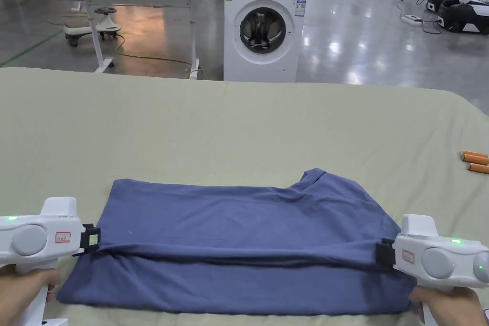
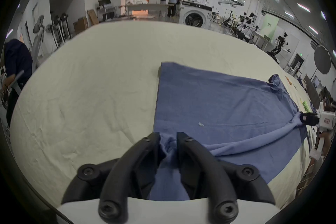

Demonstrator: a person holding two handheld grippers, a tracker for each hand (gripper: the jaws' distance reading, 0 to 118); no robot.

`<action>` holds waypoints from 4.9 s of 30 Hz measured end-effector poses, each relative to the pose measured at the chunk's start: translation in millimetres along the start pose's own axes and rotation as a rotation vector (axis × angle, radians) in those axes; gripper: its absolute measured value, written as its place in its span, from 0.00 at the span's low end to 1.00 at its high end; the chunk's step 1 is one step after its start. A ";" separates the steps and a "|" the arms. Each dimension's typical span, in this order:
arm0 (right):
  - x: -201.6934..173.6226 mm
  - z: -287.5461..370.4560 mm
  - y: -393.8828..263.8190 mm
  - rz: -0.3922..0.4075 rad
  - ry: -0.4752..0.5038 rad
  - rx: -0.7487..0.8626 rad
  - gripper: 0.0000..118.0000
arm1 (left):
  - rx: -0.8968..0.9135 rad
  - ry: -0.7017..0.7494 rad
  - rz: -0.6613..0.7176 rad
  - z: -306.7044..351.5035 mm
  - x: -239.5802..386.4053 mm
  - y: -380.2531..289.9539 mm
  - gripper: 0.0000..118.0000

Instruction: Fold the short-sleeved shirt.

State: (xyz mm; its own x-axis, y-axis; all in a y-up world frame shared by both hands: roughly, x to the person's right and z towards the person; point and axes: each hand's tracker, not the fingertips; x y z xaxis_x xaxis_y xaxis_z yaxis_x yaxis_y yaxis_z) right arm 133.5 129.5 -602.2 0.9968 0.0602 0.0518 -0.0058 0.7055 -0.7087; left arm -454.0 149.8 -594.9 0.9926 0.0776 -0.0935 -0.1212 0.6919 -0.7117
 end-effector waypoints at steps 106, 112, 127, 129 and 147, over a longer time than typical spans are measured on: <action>25.5 144.3 -136.4 0.079 0.086 -0.199 0.04 | -0.133 -0.035 0.009 145.7 -53.0 -166.5 0.00; 15.3 124.2 -160.5 0.103 0.045 -0.181 0.05 | -0.152 -0.005 0.024 125.6 -48.8 -179.6 0.00; -11.6 171.4 -103.4 0.149 -0.021 0.084 0.69 | 0.087 0.005 -0.004 153.5 -19.7 -129.8 0.41; -21.5 175.4 -90.9 0.142 -0.022 0.170 0.70 | 0.160 0.007 -0.019 155.3 -10.5 -116.6 0.41; -107.7 163.8 -52.9 0.056 0.054 0.500 0.00 | 0.380 0.054 -0.049 120.2 28.3 -48.1 0.00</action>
State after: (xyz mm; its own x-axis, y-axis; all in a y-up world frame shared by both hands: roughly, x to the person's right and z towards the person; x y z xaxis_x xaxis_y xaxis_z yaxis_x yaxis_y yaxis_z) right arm 13.5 201.3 -455.1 0.9965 0.0801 -0.0224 -0.0832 0.9549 -0.2849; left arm -419.0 205.0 -479.6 0.9940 0.0065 -0.1096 -0.0510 0.9114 -0.4084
